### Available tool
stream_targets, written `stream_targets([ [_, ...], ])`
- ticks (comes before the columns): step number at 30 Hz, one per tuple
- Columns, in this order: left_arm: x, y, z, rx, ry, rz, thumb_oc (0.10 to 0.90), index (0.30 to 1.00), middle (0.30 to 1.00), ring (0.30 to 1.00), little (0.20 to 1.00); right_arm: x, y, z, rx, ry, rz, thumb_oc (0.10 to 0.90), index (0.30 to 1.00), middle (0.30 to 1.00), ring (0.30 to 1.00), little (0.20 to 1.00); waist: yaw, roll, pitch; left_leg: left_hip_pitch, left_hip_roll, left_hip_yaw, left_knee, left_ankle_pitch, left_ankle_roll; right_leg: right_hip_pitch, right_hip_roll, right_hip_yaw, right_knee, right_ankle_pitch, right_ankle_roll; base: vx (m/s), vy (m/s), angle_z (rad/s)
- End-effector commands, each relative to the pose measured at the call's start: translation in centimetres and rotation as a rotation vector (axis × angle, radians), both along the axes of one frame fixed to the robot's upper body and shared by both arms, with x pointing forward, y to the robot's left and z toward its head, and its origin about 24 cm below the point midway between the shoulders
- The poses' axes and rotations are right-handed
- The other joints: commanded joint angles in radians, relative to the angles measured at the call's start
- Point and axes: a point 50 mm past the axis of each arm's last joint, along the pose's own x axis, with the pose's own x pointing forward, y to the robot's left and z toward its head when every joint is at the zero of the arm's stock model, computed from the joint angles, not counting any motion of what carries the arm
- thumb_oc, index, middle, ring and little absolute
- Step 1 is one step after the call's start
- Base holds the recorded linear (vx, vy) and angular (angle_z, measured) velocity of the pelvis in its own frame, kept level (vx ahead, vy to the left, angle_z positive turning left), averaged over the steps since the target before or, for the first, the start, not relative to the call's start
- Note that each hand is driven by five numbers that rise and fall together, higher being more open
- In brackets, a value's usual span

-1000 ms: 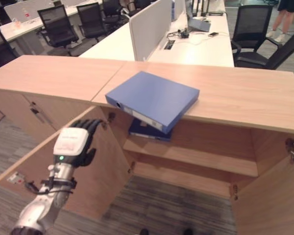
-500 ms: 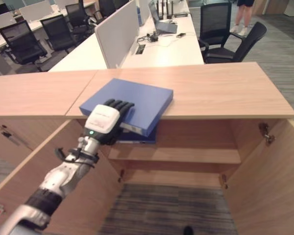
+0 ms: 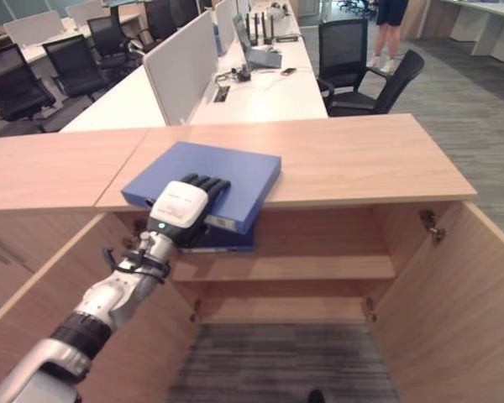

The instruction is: Put the empty folder in the office cabinet

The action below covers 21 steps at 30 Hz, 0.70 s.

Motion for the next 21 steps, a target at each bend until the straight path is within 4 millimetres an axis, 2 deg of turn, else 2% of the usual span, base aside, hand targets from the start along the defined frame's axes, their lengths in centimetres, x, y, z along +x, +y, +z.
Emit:
stream_targets([
  [1,2.8,0.7,5.8,0.035,-0.194,0.055,0.8,0.9,0.9,0.9,0.9,1.4,-2.0,1.0,-0.065,-0.053,-0.017,0.8,0.9,0.9,0.9,0.9,-0.008,-0.002,-0.002,0.042,0.046,0.016,-0.002,-0.08,-0.029,0.082,-0.05,0.025,0.009,-0.173,0.104,0.0,0.0,0.0],
  [3,2.8,0.7,5.6,0.033,-0.189,0.06,0.8,0.9,0.9,0.9,0.9,1.3,-2.0,1.0,-0.064,-0.054,-0.021,0.8,0.9,0.9,0.9,0.9,-0.009,-0.004,0.0,0.038,0.045,0.017,-0.002,-0.068,-0.029,0.079,-0.052,0.024,0.009,-0.162,0.102,0.0,0.0,0.0],
  [7,2.9,0.7,5.2,0.031,-0.172,0.07,0.8,0.9,0.9,0.9,0.9,1.1,-2.1,1.0,-0.065,-0.053,-0.035,0.8,0.9,0.9,0.9,0.9,-0.013,-0.006,-0.002,0.047,0.046,0.014,-0.002,-0.083,-0.028,0.088,-0.051,0.03,0.009,-0.177,0.102,0.05,0.008,0.0],
  [8,3.0,0.6,5.1,0.026,-0.166,0.069,0.565,0.547,0.547,0.547,0.547,1.0,-2.1,1.0,-0.066,-0.055,-0.042,0.8,0.9,0.9,0.9,0.9,-0.014,-0.008,0.0,0.043,0.045,0.011,-0.002,-0.071,-0.028,0.084,-0.053,0.03,0.009,-0.166,0.101,0.0,0.0,0.0],
  [9,3.1,0.5,5.0,0.018,-0.158,0.07,0.4,0.3,0.3,0.3,0.3,1.1,-2.1,1.0,-0.065,-0.058,-0.046,0.8,0.9,0.9,0.9,0.9,-0.015,-0.008,0.001,0.044,0.045,0.01,-0.002,-0.072,-0.028,0.085,-0.054,0.031,0.009,-0.166,0.1,0.0,0.0,0.0],
  [21,2.7,0.4,4.6,-0.08,-0.149,0.074,0.4,0.3,0.3,0.3,0.3,0.9,-1.7,0.8,-0.054,-0.051,-0.056,0.8,0.9,0.9,0.9,0.9,-0.015,-0.013,-0.006,0.052,0.042,0.006,-0.002,-0.076,-0.026,0.096,-0.056,0.031,0.009,-0.169,0.096,0.0,0.0,0.0],
])
